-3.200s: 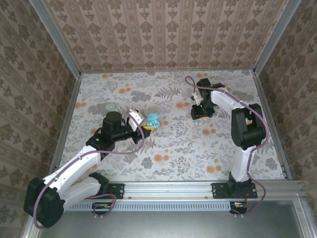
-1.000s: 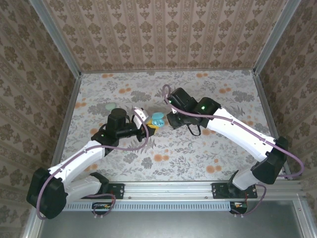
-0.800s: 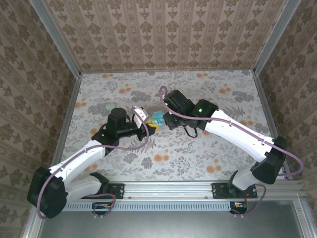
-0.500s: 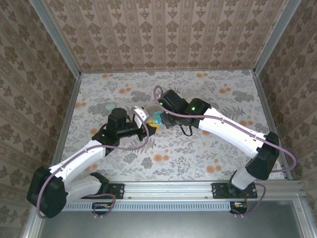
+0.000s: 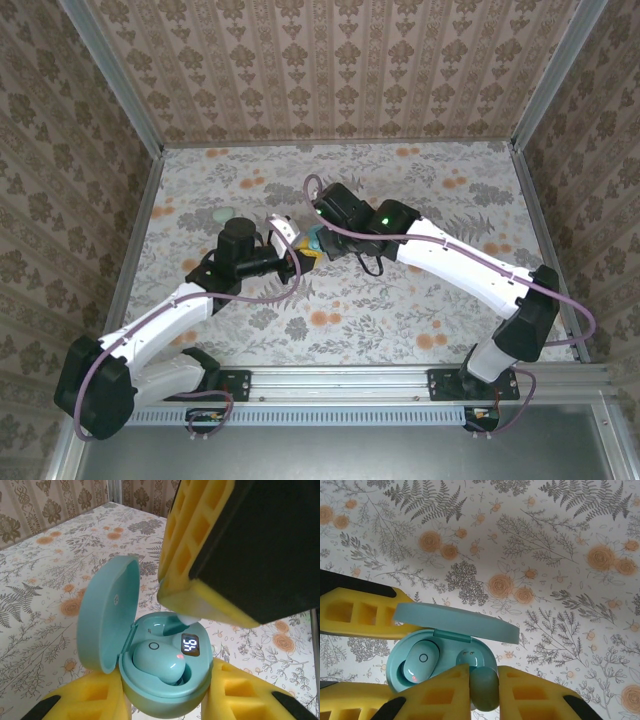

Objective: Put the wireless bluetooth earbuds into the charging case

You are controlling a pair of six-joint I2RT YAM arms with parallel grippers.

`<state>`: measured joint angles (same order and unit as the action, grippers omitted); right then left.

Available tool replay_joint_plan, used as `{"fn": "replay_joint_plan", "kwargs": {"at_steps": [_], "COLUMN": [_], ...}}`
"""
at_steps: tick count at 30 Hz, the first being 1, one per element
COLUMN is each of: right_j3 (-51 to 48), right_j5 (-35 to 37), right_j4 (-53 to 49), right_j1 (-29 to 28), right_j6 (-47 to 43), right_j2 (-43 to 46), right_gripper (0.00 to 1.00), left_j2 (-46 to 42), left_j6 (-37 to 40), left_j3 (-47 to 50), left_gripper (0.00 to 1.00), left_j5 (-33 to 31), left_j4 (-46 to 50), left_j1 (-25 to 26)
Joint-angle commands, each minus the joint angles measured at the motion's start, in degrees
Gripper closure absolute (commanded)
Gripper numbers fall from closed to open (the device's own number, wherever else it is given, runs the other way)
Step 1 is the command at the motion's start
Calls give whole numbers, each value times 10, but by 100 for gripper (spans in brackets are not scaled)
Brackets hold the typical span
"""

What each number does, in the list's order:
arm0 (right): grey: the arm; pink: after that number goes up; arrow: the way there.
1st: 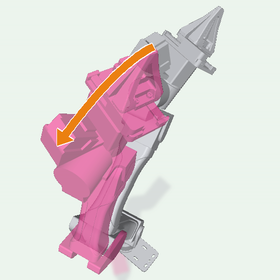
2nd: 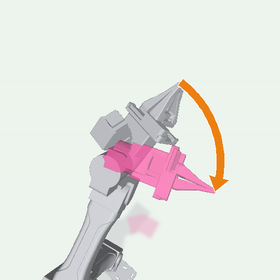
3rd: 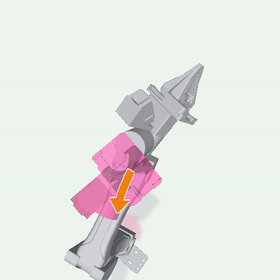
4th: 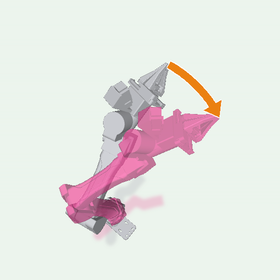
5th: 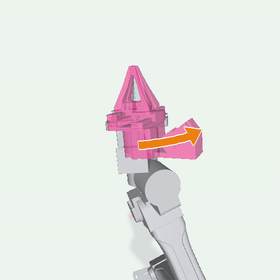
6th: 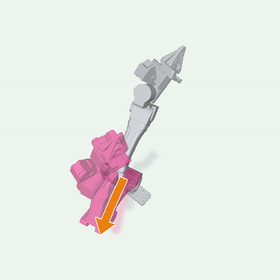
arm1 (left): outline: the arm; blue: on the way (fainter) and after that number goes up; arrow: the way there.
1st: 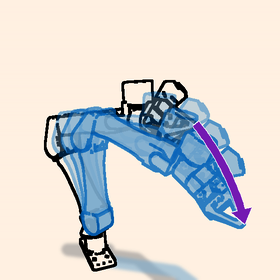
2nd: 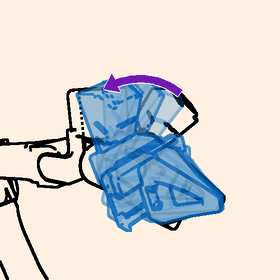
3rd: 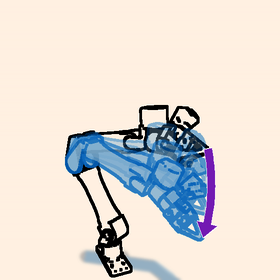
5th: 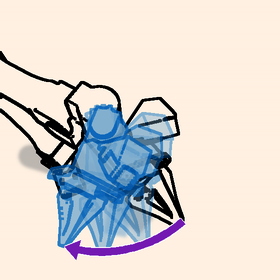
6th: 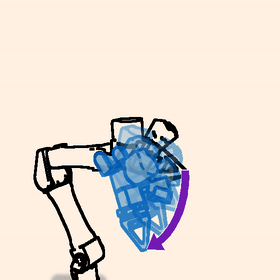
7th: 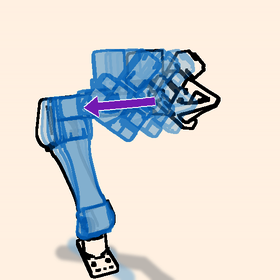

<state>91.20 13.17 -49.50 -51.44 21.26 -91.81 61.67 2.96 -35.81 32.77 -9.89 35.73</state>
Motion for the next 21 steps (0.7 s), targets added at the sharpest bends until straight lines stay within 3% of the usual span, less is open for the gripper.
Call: {"fn": "replay_joint_plan", "kwargs": {"at_steps": [1,21], "right_j3": [9,9], "right_j5": [17,2], "right_j4": [-10,-20], "right_j1": [-4,-14], "right_j6": [9,16], "right_j2": [-13,-21], "right_gripper": [83,77], "left_j2": [-5,-12], "left_j6": [-8,-5], "left_j3": [0,-2], "left_gripper": [100,100], "left_j5": [10,4], "left_j4": [-15,-9], "left_j1": [5,7]}}
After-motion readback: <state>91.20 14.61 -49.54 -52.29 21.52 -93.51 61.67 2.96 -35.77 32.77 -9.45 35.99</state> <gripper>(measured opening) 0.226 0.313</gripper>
